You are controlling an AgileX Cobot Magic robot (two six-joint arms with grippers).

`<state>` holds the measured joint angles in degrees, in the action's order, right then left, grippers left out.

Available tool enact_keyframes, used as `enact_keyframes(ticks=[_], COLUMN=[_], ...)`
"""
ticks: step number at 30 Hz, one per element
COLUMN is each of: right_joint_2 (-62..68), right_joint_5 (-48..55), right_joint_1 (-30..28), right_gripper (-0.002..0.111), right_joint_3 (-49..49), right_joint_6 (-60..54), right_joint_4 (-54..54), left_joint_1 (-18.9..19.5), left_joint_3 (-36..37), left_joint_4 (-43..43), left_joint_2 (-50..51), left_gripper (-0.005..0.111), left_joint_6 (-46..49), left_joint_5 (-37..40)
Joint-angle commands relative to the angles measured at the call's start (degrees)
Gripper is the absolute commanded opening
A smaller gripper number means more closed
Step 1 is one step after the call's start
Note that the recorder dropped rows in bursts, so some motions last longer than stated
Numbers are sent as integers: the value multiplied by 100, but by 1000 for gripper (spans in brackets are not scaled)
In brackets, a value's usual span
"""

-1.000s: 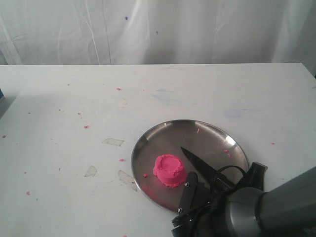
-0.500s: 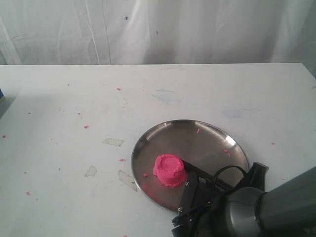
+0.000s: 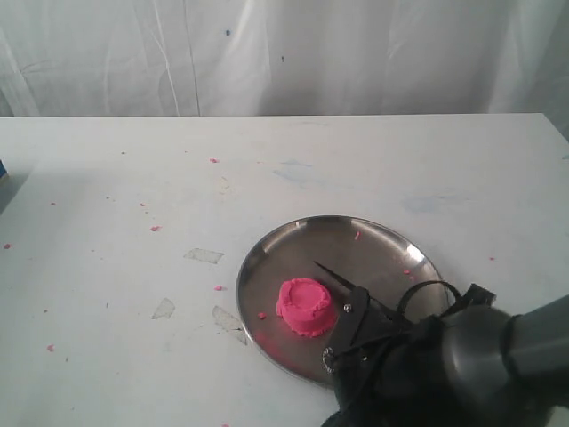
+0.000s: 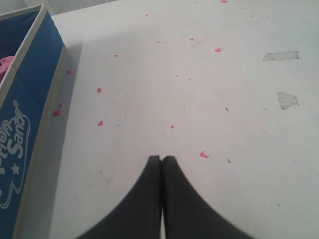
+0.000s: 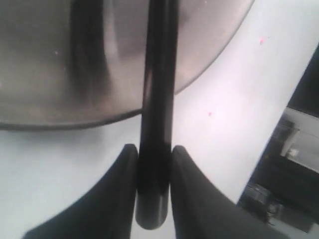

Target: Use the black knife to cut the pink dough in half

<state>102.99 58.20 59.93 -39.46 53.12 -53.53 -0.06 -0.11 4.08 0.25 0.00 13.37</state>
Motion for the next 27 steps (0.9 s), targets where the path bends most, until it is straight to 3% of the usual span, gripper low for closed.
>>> enact_keyframes(ticks=[1, 7, 16, 20, 27], right_joint_2=[-513, -966, -1372, -1542, -1653], right_joint_5=[-515, -884, -2254, -2757, -2439], right_joint_1=[-383, -953, -2375, -3097, -4263], right_gripper=[0, 0, 0, 0, 0], right_joint_3=[25, 25, 25, 25, 5], right_joint_6=[-387, -615, -2041, -3410, -6318], right_joint_4=[348, 579, 2336, 3969, 7071], left_joint_1=[-26, -26, -26, -26, -26], left_joint_3=[11, 11, 11, 11, 11], left_joint_4=[-41, -41, -41, -41, -41], left_joint_2=[-25, -25, -25, -25, -25], left_gripper=[0, 0, 0, 0, 0], left_joint_6=[0, 0, 0, 0, 0], left_joint_5=[-2, -2, -2, -2, -2])
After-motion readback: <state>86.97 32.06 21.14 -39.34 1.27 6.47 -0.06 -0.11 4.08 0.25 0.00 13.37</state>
